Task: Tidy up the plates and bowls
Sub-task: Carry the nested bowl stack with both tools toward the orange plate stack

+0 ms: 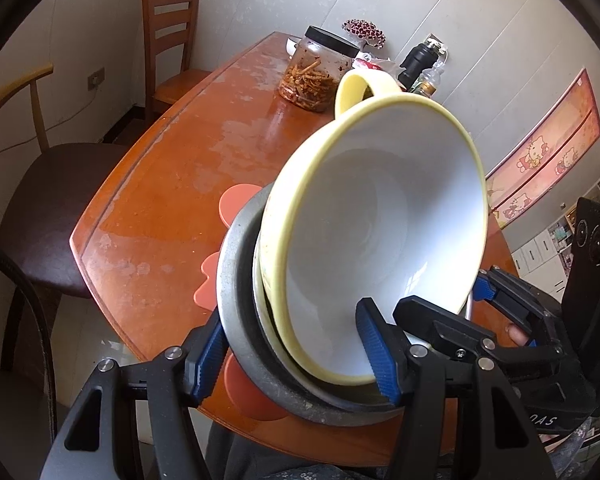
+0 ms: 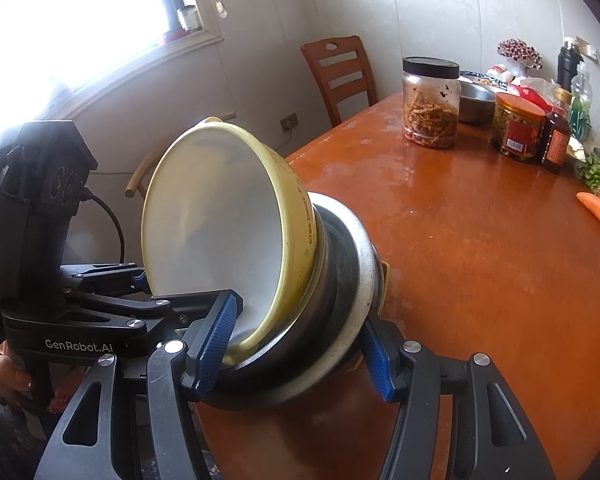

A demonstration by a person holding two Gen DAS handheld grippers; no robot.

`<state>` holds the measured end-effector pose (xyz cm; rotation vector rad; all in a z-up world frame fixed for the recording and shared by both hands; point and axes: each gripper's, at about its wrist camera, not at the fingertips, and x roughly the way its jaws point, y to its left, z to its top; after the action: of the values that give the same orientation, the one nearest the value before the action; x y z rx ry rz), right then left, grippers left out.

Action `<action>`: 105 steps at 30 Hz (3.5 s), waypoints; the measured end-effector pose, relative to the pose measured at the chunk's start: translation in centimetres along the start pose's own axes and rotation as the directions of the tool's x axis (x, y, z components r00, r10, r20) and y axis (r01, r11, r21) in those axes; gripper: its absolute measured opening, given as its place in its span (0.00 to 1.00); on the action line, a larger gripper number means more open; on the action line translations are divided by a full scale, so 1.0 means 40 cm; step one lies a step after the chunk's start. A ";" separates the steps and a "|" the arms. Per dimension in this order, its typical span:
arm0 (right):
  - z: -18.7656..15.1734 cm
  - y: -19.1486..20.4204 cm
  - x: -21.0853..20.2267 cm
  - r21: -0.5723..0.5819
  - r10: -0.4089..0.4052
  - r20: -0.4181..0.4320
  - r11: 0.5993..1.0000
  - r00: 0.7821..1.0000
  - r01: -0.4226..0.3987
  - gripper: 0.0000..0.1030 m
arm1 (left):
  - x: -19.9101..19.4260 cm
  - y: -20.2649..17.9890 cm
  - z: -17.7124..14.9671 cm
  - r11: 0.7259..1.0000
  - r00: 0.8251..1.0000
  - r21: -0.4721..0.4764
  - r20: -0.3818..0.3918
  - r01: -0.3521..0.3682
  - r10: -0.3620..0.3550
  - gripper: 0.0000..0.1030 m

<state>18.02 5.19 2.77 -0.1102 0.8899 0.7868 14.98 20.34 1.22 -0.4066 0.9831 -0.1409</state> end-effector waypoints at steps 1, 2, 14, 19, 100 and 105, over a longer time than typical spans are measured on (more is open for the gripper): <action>0.000 0.001 0.001 -0.002 -0.002 0.000 1.000 1.000 0.002 0.60 | -0.001 0.001 -0.001 1.000 1.000 0.001 0.001 -0.002 0.002 0.60; 0.001 0.002 0.001 -0.004 -0.005 0.000 1.000 1.000 0.005 0.60 | -0.001 0.002 -0.001 1.000 1.000 0.000 0.001 -0.002 0.002 0.60; 0.005 0.025 -0.027 -0.056 -0.066 0.054 0.996 0.996 0.069 0.68 | 0.003 0.009 -0.008 0.999 0.999 0.000 0.009 -0.050 0.050 0.60; 0.002 0.017 -0.040 -0.050 -0.091 0.068 0.994 0.994 0.095 0.71 | -0.004 0.005 -0.009 0.995 0.995 0.007 0.020 -0.099 0.099 0.66; -0.060 -0.321 -0.090 0.159 -0.024 0.068 0.987 0.997 0.013 0.71 | 0.227 -0.248 0.098 0.995 0.993 0.098 -0.119 0.026 -0.014 0.82; -0.078 -0.373 -0.119 0.179 -0.046 0.083 0.983 0.996 0.030 0.71 | 0.255 -0.299 0.105 0.992 0.992 0.124 -0.126 0.032 -0.017 0.82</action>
<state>23.98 -9.51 0.90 0.0633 0.8694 0.6684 24.92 7.48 0.05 -0.2971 1.0864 -0.2518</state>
